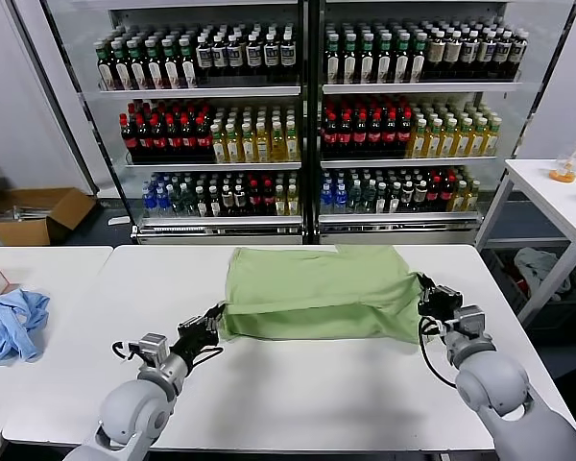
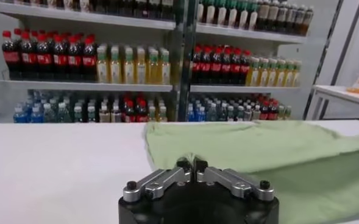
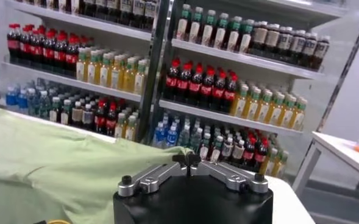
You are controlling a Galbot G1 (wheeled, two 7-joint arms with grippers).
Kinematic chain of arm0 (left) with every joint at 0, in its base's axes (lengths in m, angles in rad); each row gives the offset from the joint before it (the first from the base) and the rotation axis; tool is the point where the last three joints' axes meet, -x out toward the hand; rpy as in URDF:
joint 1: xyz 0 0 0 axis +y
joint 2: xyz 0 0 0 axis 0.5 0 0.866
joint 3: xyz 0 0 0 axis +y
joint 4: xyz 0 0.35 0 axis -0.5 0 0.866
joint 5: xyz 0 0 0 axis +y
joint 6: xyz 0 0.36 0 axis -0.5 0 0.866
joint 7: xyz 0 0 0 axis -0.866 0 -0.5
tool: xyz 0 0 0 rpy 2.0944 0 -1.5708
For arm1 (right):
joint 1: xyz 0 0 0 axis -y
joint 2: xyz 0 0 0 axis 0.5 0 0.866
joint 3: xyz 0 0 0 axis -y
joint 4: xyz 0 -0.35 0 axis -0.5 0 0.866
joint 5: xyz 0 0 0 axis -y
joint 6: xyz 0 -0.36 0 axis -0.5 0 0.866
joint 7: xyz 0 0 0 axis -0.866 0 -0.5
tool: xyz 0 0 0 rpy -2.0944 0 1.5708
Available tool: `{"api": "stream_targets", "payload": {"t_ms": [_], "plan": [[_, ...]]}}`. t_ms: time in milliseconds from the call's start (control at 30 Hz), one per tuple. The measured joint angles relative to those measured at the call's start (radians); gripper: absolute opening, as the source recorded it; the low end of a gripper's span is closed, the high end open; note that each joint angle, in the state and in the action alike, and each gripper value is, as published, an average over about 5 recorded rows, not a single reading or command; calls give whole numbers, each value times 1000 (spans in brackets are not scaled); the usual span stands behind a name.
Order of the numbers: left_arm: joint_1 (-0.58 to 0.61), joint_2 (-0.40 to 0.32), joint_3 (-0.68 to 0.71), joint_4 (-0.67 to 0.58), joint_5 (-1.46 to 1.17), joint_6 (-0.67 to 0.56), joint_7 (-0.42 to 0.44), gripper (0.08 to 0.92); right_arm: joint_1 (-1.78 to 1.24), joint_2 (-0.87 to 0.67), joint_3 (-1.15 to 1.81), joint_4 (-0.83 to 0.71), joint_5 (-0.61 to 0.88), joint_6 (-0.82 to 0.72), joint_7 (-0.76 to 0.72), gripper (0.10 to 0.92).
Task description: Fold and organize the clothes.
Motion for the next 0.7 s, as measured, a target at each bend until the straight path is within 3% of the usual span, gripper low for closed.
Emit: {"api": "stream_targets", "payload": {"t_ms": [167,700], "plan": [[-35,-9,25,40,16,-1,1,252,18,3,-20,-19,-35,-8,-11,166],[3,-24,20,38,54,-8,-5,719,-180,21,108,85,-47,-54,5,615]]}}
